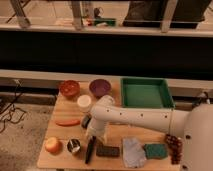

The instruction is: Wipe red bowl with brush

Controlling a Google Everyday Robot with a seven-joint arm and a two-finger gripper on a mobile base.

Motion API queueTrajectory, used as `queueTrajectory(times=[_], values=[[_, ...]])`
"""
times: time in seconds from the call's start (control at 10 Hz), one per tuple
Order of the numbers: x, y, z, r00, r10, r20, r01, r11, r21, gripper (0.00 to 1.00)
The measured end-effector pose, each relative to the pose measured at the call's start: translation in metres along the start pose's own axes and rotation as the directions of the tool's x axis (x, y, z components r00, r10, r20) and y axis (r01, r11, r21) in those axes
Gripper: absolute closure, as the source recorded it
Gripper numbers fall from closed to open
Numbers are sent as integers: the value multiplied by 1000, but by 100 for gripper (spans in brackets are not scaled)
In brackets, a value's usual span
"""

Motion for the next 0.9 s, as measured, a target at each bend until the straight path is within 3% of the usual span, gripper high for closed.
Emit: queueTrajectory(times=[0.3, 0.5, 0.8, 0.9], values=[[1, 1, -2, 1000, -3, -4, 3, 1000, -4, 43], [0, -11, 2, 1000, -17, 2, 17, 1000, 14, 46], [0, -12, -1, 1000, -21, 0, 21, 1000, 10, 75], [0, -12, -1, 1000, -22, 0, 22, 1000, 11, 79]])
